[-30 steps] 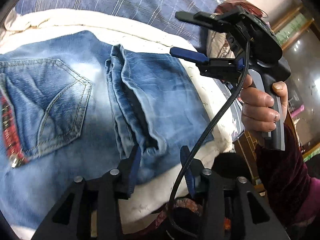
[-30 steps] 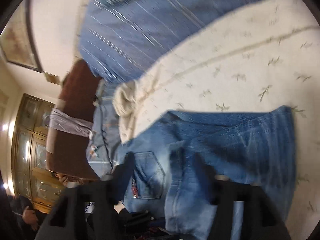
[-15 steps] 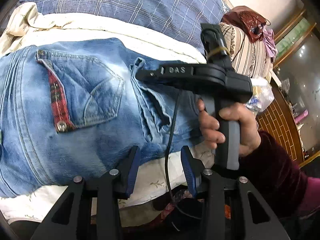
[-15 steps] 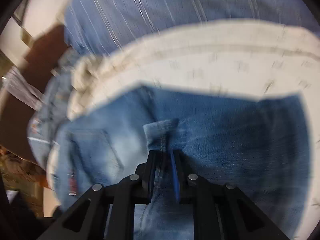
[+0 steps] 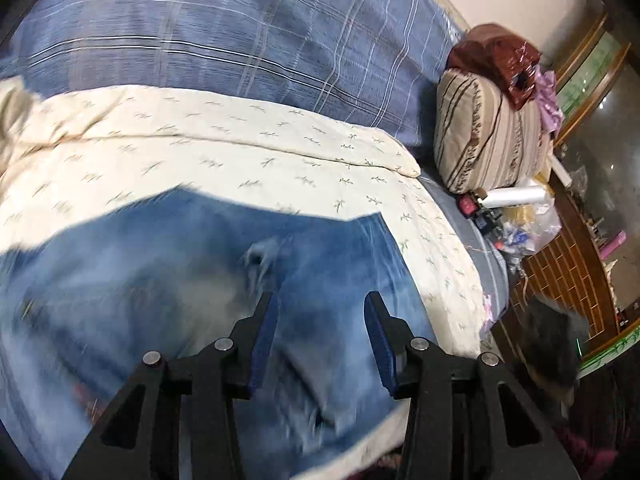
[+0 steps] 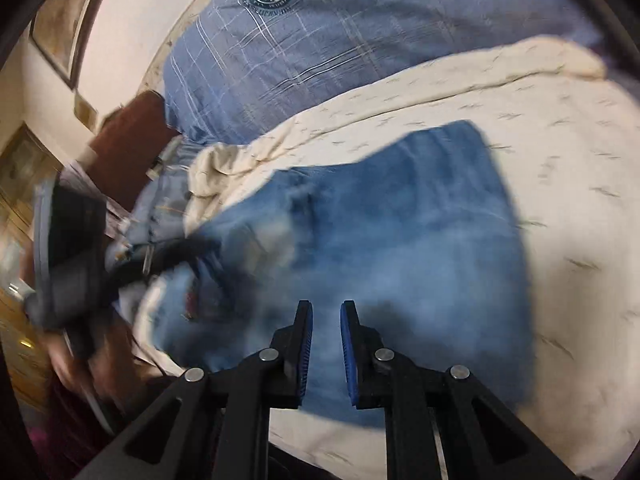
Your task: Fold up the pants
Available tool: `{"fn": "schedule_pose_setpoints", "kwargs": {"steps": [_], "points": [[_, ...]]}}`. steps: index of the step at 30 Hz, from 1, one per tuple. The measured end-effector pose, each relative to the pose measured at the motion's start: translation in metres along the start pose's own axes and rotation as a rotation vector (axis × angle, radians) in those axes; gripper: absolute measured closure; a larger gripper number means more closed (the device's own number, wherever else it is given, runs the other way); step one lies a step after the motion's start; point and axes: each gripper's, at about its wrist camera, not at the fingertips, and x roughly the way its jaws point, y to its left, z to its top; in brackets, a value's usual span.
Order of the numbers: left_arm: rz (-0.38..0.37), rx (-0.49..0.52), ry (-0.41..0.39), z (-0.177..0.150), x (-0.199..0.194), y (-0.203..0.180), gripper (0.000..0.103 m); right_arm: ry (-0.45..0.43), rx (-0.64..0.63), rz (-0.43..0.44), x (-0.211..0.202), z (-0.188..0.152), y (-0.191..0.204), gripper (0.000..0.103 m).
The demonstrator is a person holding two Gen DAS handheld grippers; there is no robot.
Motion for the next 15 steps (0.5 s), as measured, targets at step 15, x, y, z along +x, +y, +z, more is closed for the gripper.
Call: {"fn": "schedule_pose_setpoints", "kwargs": {"steps": [15], "points": [[0.2,-0.101,0.049,0.011,0.036,0.027,0.076,0.104,-0.108,-0.086,0.01,-0.017,-0.005,0.085]]}}
